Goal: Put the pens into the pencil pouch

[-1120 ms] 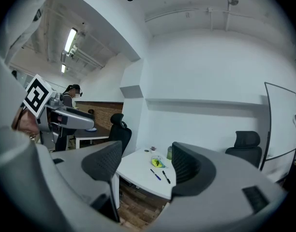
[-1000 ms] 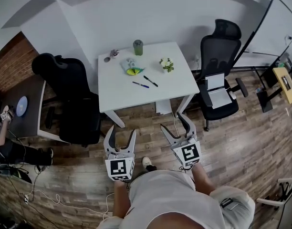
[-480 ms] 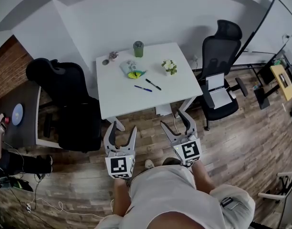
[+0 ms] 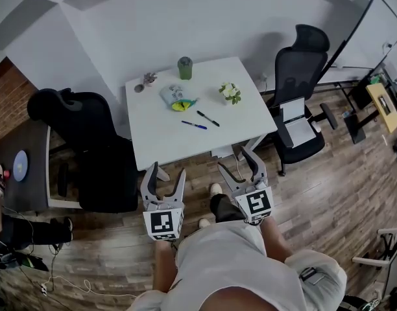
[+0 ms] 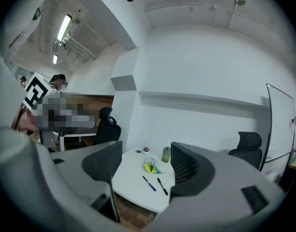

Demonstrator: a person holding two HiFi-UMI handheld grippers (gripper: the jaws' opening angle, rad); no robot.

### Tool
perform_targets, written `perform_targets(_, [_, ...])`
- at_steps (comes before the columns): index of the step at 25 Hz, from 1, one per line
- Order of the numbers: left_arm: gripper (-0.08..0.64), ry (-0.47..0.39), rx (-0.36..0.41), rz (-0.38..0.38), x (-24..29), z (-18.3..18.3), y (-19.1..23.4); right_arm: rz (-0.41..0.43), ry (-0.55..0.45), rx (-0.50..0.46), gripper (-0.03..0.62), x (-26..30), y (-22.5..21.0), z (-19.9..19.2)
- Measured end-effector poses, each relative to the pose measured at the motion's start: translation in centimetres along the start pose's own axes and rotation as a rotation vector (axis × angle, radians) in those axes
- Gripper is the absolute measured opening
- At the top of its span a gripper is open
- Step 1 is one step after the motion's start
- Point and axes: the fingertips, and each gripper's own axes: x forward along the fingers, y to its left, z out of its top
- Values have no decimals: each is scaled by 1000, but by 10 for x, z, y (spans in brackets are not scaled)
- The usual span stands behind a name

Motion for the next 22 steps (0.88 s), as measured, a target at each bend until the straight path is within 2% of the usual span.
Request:
perform_targets(10, [302, -1, 13, 34, 59, 4, 22, 46, -23, 5, 313, 65, -33, 3])
perform_targets(22, [302, 20, 16, 101, 150, 9, 43, 116, -38, 15, 313, 145, -95, 3])
